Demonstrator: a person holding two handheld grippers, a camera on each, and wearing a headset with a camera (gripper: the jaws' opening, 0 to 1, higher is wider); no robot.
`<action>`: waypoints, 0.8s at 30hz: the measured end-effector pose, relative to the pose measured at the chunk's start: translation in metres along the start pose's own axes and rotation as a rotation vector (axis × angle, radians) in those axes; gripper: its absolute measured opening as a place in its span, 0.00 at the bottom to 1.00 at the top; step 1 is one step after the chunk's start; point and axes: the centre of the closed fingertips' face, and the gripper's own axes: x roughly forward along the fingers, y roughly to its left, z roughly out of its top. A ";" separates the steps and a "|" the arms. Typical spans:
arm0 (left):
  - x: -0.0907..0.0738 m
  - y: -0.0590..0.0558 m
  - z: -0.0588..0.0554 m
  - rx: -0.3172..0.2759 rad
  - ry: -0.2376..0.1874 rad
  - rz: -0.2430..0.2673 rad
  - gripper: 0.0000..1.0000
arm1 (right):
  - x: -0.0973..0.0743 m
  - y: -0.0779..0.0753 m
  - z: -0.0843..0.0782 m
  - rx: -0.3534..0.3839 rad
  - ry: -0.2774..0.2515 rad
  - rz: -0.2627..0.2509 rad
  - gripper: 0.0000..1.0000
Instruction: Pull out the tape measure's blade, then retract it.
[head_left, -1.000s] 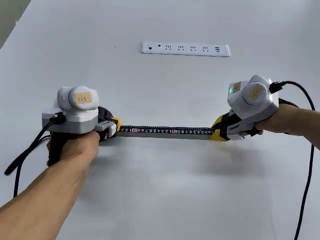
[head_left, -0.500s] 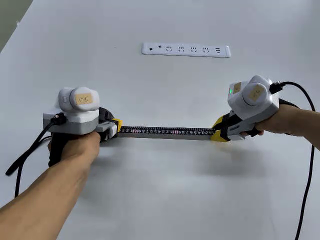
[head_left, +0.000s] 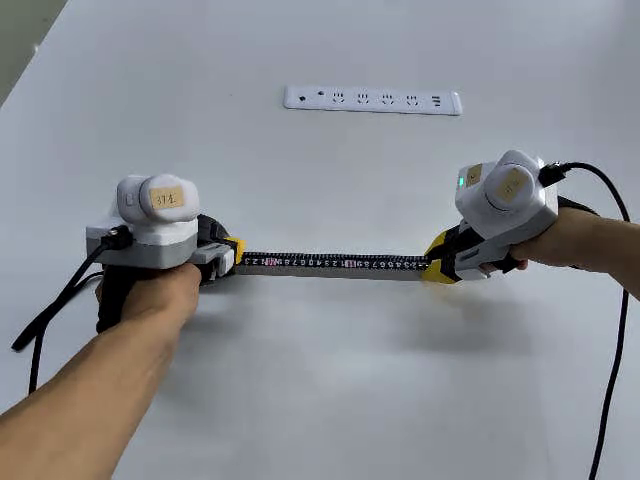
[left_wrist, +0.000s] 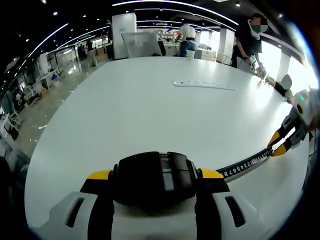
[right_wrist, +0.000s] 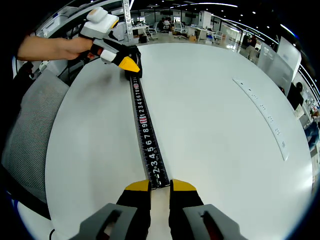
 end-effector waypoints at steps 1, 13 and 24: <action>0.000 0.000 0.000 0.000 0.000 0.000 0.61 | 0.000 0.000 0.000 -0.001 0.002 0.000 0.09; -0.001 -0.003 -0.001 -0.005 -0.001 -0.008 0.61 | 0.004 0.002 0.004 -0.006 0.003 0.002 0.09; 0.000 -0.001 -0.002 -0.010 0.004 -0.018 0.61 | 0.005 0.003 0.005 -0.005 0.002 0.000 0.09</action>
